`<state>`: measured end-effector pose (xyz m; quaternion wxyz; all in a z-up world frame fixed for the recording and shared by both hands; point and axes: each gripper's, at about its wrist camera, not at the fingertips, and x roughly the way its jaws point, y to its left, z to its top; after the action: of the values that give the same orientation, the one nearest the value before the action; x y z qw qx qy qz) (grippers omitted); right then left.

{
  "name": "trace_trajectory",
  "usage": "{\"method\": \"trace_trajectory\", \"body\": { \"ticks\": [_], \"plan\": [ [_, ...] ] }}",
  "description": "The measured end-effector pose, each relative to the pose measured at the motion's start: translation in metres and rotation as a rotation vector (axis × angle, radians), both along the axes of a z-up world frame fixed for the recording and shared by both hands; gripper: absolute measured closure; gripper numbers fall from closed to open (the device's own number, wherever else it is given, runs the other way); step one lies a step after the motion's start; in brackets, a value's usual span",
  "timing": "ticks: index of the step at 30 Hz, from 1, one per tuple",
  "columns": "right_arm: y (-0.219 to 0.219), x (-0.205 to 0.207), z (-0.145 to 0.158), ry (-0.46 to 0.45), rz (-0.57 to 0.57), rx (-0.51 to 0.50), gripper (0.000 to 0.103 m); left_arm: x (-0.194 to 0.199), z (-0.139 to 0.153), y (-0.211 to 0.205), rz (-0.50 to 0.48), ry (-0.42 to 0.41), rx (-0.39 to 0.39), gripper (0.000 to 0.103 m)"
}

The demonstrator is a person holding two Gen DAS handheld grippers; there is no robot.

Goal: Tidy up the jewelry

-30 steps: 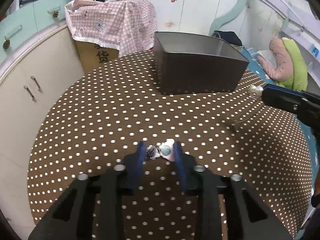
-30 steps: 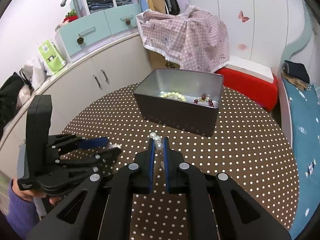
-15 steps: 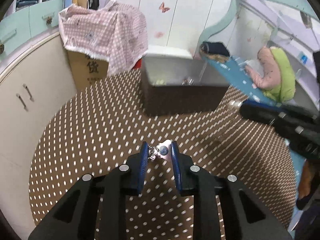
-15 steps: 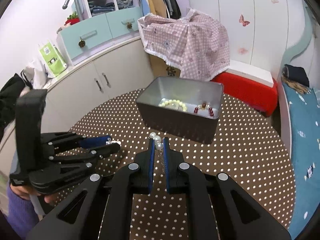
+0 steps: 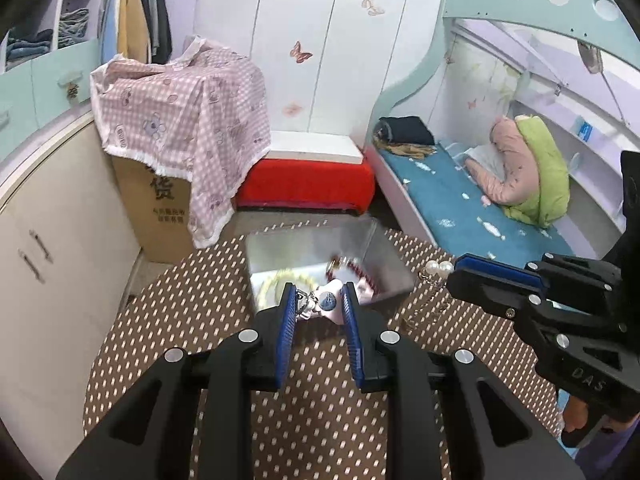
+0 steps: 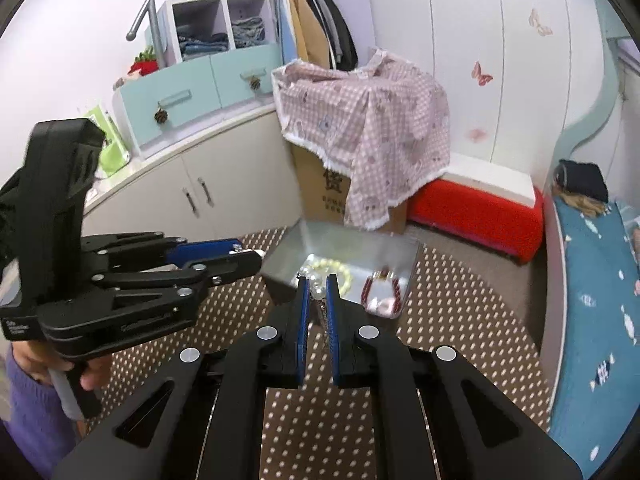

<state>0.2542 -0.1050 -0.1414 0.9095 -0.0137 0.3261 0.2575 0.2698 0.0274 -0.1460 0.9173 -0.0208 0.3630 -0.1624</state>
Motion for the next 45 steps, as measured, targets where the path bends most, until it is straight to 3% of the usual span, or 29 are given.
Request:
{"method": "trace_trajectory", "body": {
  "ticks": [9, 20, 21, 22, 24, 36, 40, 45],
  "plan": [
    [-0.004, 0.037, 0.023, -0.043, -0.02, 0.035, 0.094, 0.049, -0.001, -0.007, -0.023, 0.054, -0.034, 0.081],
    [0.005, 0.073, -0.016, 0.042, -0.032, 0.015, 0.094, 0.075, -0.034, -0.006, -0.003, 0.127, -0.033, 0.081],
    [0.006, 0.074, -0.02, 0.049, -0.033, 0.013, 0.094, 0.075, -0.035, -0.006, -0.003, 0.13, -0.031, 0.076],
    [0.006, 0.076, -0.024, 0.059, -0.034, 0.012, 0.094, 0.075, -0.037, -0.006, -0.001, 0.132, -0.028, 0.065],
    [0.007, 0.078, -0.031, 0.072, -0.035, 0.008, 0.094, 0.074, -0.038, -0.006, 0.015, 0.119, -0.008, 0.057],
    [0.008, 0.078, -0.043, 0.098, -0.035, 0.009, 0.094, 0.069, -0.039, -0.004, 0.017, 0.123, -0.008, 0.056],
    [0.009, 0.077, -0.042, 0.097, -0.039, 0.001, 0.092, 0.064, -0.036, -0.001, 0.032, 0.113, -0.007, 0.045],
    [0.007, 0.068, -0.039, 0.085, -0.053, 0.001, 0.092, 0.055, -0.029, 0.002, 0.035, 0.098, -0.013, 0.042]
  ]
}}
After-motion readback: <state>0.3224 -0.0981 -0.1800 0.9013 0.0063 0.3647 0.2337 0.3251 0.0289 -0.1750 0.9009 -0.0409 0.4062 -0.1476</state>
